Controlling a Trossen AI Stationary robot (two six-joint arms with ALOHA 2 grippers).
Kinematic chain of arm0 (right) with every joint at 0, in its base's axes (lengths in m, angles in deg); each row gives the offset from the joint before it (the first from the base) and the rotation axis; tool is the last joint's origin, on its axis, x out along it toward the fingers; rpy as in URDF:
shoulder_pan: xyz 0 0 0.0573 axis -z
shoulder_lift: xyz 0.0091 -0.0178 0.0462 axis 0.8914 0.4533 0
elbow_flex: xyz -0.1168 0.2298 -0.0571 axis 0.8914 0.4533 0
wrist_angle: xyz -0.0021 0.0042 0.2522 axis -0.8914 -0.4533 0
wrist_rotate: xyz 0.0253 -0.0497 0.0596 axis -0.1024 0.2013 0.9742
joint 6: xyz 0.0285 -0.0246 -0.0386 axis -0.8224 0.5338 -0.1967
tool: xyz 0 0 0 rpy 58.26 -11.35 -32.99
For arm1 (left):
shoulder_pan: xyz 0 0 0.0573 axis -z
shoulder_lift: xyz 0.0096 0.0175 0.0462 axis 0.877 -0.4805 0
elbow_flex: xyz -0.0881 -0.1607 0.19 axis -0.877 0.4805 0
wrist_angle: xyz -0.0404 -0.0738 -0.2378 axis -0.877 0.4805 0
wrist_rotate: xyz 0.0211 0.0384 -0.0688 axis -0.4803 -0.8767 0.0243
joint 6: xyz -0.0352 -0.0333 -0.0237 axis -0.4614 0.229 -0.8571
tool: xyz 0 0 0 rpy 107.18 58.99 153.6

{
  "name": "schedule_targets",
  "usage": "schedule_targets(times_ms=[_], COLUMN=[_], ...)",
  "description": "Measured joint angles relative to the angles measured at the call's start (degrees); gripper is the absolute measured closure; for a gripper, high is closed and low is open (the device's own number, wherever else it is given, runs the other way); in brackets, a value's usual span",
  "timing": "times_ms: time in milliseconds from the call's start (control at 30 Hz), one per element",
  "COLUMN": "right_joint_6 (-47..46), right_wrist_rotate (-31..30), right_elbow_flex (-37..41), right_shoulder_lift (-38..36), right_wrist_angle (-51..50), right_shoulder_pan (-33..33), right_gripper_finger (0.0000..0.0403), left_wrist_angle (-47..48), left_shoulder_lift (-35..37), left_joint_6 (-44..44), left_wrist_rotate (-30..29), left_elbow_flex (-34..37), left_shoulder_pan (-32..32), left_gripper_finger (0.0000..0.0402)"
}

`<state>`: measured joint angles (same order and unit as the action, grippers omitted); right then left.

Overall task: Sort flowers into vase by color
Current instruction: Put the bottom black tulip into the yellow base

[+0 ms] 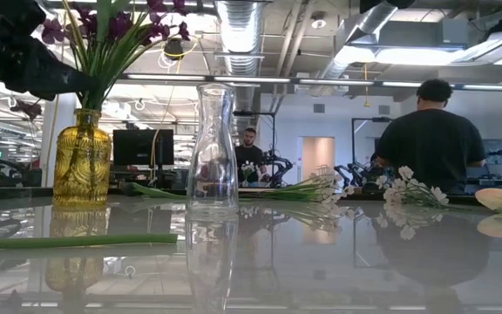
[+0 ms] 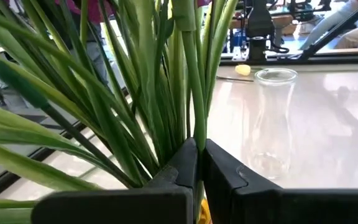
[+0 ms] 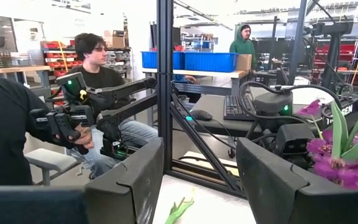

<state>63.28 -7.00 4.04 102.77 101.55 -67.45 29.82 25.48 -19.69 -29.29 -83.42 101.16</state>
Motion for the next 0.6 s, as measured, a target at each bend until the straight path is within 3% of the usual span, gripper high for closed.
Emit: schedule_targets(times_ms=[267,600], right_joint_6=[-0.02,-0.02], right_wrist_rotate=[-0.01,0.01], right_elbow_flex=[0.0,0.0], right_shoulder_lift=[0.0,0.0], right_wrist_angle=[-0.22,-0.44], right_shoulder_pan=[0.0,0.0], right_gripper_finger=[0.0178,0.0178], left_wrist_angle=[0.02,0.04], left_shoulder_lift=[0.0,0.0], left_joint_6=[3.13,4.09], left_wrist_rotate=[1.51,4.09], left_elbow_flex=[0.0,0.0], left_shoulder_pan=[-0.02,0.0], left_gripper_finger=[0.0389,0.0298])
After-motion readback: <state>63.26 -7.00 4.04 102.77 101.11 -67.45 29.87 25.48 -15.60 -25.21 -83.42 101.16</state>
